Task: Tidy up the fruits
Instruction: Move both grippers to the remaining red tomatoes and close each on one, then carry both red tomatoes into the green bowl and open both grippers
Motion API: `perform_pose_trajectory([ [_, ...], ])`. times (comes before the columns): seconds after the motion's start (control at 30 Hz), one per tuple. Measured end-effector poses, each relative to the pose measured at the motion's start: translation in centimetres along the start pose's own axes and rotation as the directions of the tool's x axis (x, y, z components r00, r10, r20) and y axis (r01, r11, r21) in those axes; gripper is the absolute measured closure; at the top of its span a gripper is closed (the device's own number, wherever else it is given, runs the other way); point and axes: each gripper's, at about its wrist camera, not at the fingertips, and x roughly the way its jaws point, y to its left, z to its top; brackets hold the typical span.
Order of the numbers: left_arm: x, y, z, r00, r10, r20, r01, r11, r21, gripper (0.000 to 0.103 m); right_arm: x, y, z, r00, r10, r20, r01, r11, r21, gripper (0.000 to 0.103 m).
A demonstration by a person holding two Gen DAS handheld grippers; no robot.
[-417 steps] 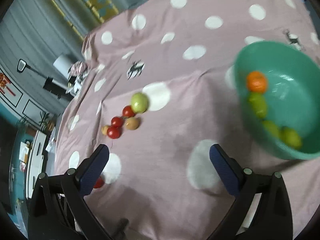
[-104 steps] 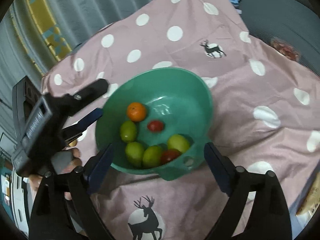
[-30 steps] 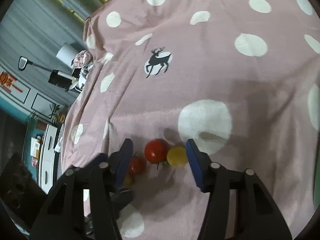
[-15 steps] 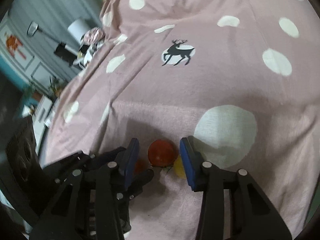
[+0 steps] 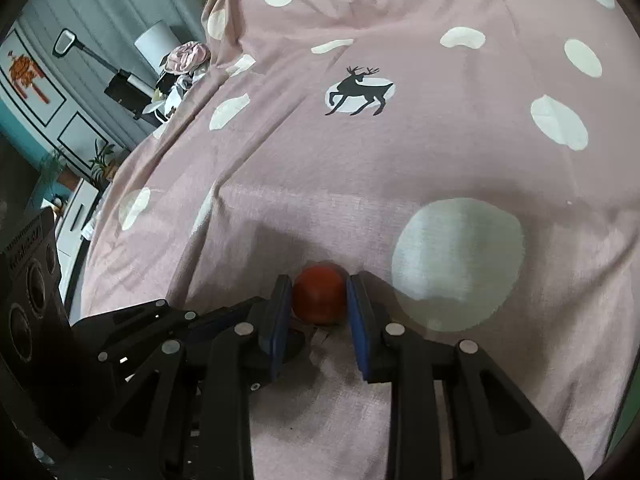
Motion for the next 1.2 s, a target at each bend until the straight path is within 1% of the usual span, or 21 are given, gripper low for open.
perform_pose_trajectory([
  [0.2, -2.0, 0.0, 0.2, 0.995, -0.022, 0.1, 0.022, 1.0, -0.002, 0.075, -0.4, -0.7, -0.1, 1.0, 0.014, 0.013, -0.015, 0.999, 0.043, 0.074],
  [0.37, -2.5, 0.6, 0.4, 0.993, -0.007, 0.122, 0.011, 1.0, -0.029, 0.075, -1.4, -1.6, -0.1, 0.999, 0.006, 0.038, -0.01, 0.995, 0.098, 0.074],
  [0.47, -2.9, 0.7, 0.4, 0.991, 0.015, 0.132, -0.01, 0.999, -0.038, 0.075, -2.8, -2.5, -0.3, 0.998, 0.007, 0.067, -0.017, 0.99, 0.142, 0.074],
  [0.57, -3.4, 0.4, 0.3, 0.989, 0.017, 0.144, -0.013, 0.999, -0.029, 0.075, -4.8, -3.1, -0.9, 0.995, -0.01, 0.104, -0.01, 0.981, 0.192, 0.075],
  [0.7, -5.1, -0.3, -0.1, 0.982, 0.025, 0.189, -0.018, 0.999, -0.042, 0.075, -7.9, -2.8, -2.3, 0.985, -0.004, 0.173, -0.034, 0.975, 0.219, 0.075],
  [0.73, -5.8, -0.3, -0.2, 0.978, 0.02, 0.208, -0.009, 0.998, -0.055, 0.075, -8.9, -2.7, -2.8, 0.98, -0.008, 0.197, -0.037, 0.974, 0.225, 0.074],
  [0.8, -7.5, -0.5, -0.7, 0.966, 0.012, 0.259, 0.009, 0.997, -0.079, 0.075, -11.2, -2.7, -4.0, 0.963, -0.045, 0.267, -0.026, 0.966, 0.257, 0.074],
  [0.87, -9.0, -0.8, -1.2, 0.948, 0.006, 0.318, 0.024, 0.996, -0.088, 0.075, -13.1, -3.1, -4.9, 0.947, -0.076, 0.313, -0.016, 0.96, 0.28, 0.074],
  [0.9, -9.7, -1.1, -1.5, 0.936, 0.008, 0.353, 0.031, 0.994, -0.105, 0.075, -14.1, -3.5, -5.3, 0.939, -0.095, 0.33, -0.008, 0.955, 0.298, 0.074],
  [0.93, -9.9, -1.2, -1.5, 0.931, 0.012, 0.365, 0.035, 0.992, -0.122, 0.075, -15.1, -3.8, -5.7, 0.929, -0.119, 0.349, 0.001, 0.947, 0.32, 0.074],
  [1.0, -10.0, -2.1, -1.7, 0.928, 0.031, 0.372, 0.028, 0.988, -0.151, 0.075, -16.7, -4.6, -6.2, 0.913, -0.15, 0.378, 0.011, 0.938, 0.346, 0.074],
  [1.07, -9.8, -3.4, -1.6, 0.923, 0.044, 0.383, 0.019, 0.987, -0.16, 0.075, -18.4, -5.3, -6.7, 0.899, -0.168, 0.405, 0.011, 0.932, 0.363, 0.074],
  [1.13, -9.5, -5.1, -1.4, 0.913, 0.019, 0.408, 0.051, 0.986, -0.159, 0.075, -20.0, -6.1, -7.6, 0.886, -0.164, 0.433, -0.01, 0.928, 0.374, 0.074],
  [1.17, -9.2, -5.7, -1.3, 0.917, 0.008, 0.398, 0.059, 0.986, -0.154, 0.075, -20.4, -6.4, -8.0, 0.884, -0.161, 0.439, -0.019, 0.926, 0.377, 0.074],
  [1.2, -8.6, -6.8, -1.2, 0.932, 0.001, 0.363, 0.053, 0.989, -0.139, 0.075, -20.9, -6.9, -8.5, 0.881, -0.162, 0.445, -0.027, 0.921, 0.389, 0.074],
])
